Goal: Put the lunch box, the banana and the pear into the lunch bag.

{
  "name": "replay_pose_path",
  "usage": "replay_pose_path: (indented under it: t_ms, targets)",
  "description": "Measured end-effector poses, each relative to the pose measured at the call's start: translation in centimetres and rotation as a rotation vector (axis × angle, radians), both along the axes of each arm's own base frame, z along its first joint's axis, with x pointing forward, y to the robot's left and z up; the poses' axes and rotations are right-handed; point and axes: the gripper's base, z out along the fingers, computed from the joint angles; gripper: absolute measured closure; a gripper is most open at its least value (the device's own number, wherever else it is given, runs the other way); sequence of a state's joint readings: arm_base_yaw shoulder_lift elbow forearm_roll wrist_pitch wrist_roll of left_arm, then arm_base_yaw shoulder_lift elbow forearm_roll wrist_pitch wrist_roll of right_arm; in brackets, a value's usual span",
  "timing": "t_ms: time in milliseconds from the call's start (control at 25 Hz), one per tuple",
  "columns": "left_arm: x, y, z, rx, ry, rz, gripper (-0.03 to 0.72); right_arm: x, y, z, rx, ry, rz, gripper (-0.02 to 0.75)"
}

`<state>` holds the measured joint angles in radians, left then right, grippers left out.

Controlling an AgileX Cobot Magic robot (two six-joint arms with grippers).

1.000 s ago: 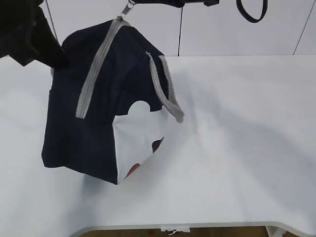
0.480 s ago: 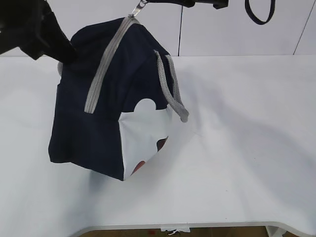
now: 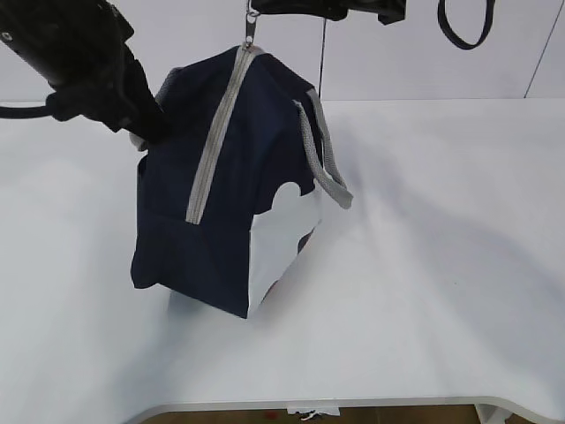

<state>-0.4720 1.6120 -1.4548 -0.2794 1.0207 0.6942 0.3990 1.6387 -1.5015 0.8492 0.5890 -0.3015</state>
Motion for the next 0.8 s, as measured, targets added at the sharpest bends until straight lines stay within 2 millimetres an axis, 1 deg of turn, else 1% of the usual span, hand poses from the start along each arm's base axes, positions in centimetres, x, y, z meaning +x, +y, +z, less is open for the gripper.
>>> replay_pose_path:
  t_ms: [160, 280, 400, 520, 600, 680, 800]
  targets:
    - [0.0, -0.1, -0.1, -0.022, 0.030, 0.050, 0.675, -0.1, 0.0, 0.0, -0.001, 0.005, 0.008, 0.737]
    - [0.0, -0.1, -0.1, -0.053, 0.069, 0.128, 0.603, -0.1, 0.1, 0.0, 0.009, 0.011, 0.010, 0.737]
    - [0.0, -0.1, 0.0, -0.099, 0.123, 0.237, 0.472, -0.2, 0.2, 0.0, 0.018, 0.026, 0.021, 0.737]
    - [0.0, -0.4, 0.1, -0.166, 0.184, 0.344, 0.315, -0.2, 0.4, -0.4, 0.024, 0.049, 0.033, 0.737]
    - [0.0, -0.6, 0.2, -0.209, 0.212, 0.381, 0.254, -0.1, 0.5, -0.6, 0.026, 0.060, 0.037, 0.737]
    - [0.1, -0.8, 0.4, -0.254, 0.226, 0.403, 0.231, 0.0, 0.5, -0.7, 0.029, 0.062, 0.037, 0.737]
    - [0.3, -1.1, 0.4, -0.296, 0.232, 0.428, 0.222, 0.0, 0.5, -0.6, 0.034, 0.057, 0.043, 0.737]
